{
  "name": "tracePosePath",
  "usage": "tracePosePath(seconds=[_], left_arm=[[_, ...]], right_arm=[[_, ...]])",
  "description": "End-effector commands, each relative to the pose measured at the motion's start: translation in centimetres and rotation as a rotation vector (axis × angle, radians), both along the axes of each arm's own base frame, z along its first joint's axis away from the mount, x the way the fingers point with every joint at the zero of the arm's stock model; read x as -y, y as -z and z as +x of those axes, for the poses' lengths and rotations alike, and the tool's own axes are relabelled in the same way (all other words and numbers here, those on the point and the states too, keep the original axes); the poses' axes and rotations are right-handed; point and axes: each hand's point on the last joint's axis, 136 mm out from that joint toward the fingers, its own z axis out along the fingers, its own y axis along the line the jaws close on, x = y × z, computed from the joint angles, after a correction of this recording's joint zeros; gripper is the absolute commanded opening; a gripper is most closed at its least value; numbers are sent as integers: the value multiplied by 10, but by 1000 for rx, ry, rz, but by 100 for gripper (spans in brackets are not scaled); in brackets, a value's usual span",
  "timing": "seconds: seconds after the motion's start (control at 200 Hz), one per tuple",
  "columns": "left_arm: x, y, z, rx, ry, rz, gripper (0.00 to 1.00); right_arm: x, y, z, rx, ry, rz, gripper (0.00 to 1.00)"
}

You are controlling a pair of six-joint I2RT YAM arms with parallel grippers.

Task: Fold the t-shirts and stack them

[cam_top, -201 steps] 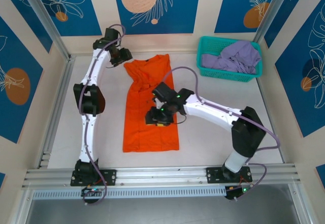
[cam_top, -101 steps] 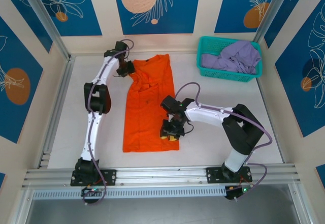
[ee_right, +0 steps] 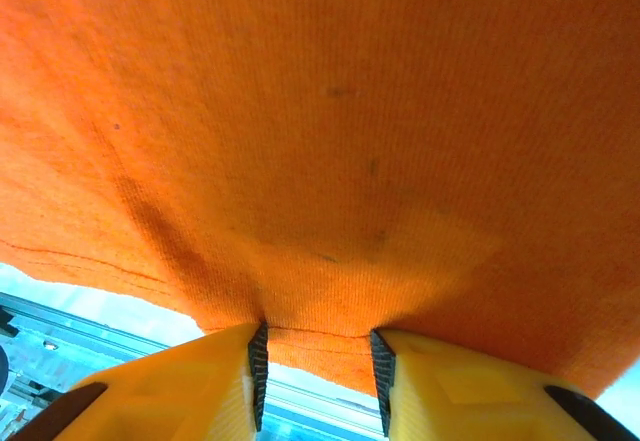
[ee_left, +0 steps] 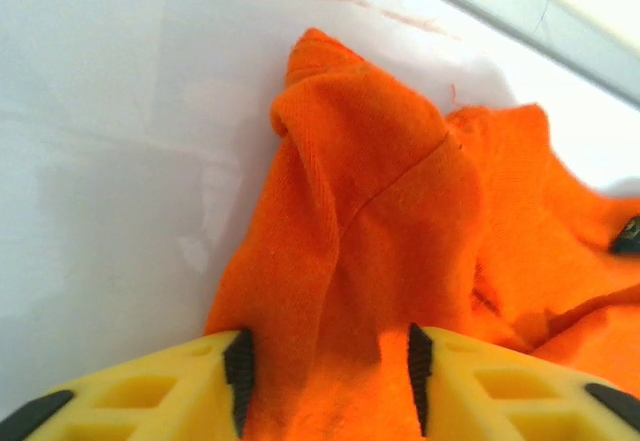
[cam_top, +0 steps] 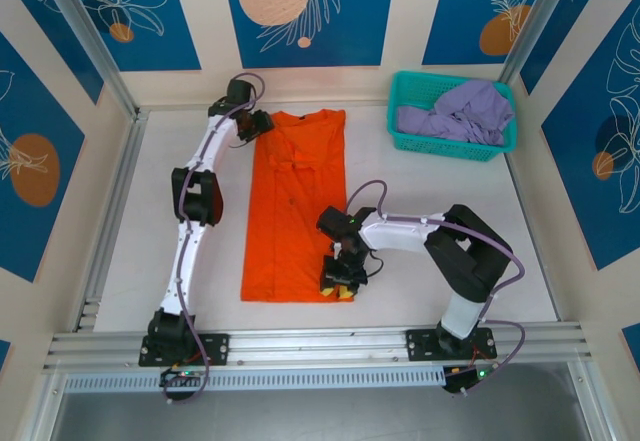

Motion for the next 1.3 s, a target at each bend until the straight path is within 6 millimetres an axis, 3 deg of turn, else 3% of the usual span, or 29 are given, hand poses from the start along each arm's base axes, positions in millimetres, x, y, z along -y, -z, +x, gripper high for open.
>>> tracePosePath(seconds=[0.0,0.095,0.28,0.37,0.495,0.56,0.745,0.87,0.97,1.03,1.11,1.19,1.295], left_arm=[[-20,23,6,-28,-57,-34,54],[-25,-4,6,-3,-47,-39,68],[-42,-92,-18,30,-42,-21,99],[-46,-125,-47,8,-27,-10,100],[-44,-137,-105,-88,-7,-9,99],[-45,-126,-148,-169,-21,-21,95],[-41,-88,-292,-369,-20,-89,63],[-33,-62,-390,-522,14,-171,57],[-26,-44,-449,-628,58,-231,55],[-20,-31,-476,-688,81,-268,54],[-14,-22,-496,-711,98,-311,53],[-14,-16,-505,-719,116,-309,52],[-10,-13,-503,-699,123,-320,52]], right_arm=[[5,1,-8,-14,-39,-17,42],[-8,-14,5,39,-71,33,50],[-17,-63,37,182,-61,130,61],[-2,-85,51,262,14,171,65],[36,-88,59,261,204,218,65],[51,-80,55,209,292,257,65],[67,-56,26,98,371,307,62],[67,-46,10,39,396,328,59],[67,-40,5,16,387,321,57],[64,-39,5,18,376,322,55],[60,-36,5,11,357,321,53],[56,-31,5,5,331,307,52],[51,-26,5,21,295,272,50]])
